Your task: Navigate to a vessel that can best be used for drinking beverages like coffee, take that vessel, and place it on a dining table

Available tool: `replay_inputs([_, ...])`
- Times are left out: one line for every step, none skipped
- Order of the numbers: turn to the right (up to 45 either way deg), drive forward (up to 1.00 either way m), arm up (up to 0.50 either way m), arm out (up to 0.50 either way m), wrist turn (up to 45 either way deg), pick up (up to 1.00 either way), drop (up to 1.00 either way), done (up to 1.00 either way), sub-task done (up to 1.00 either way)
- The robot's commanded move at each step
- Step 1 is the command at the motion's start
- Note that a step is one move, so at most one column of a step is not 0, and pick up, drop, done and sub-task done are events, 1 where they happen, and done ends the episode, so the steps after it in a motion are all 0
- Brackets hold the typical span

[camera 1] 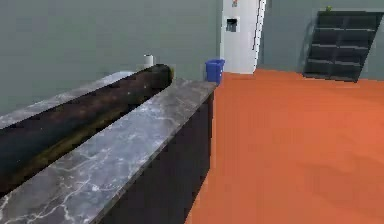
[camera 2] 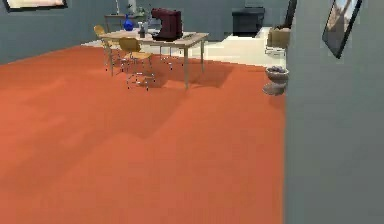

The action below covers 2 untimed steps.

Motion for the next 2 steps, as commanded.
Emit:
replay_inputs([42.0,0.00,0.00,0.00,0.0,0.00,0.00,0.00,0.00])
replay_inputs([0.0,0.25,0.00,0.00,0.0,0.00,0.00,0.00,0.00])
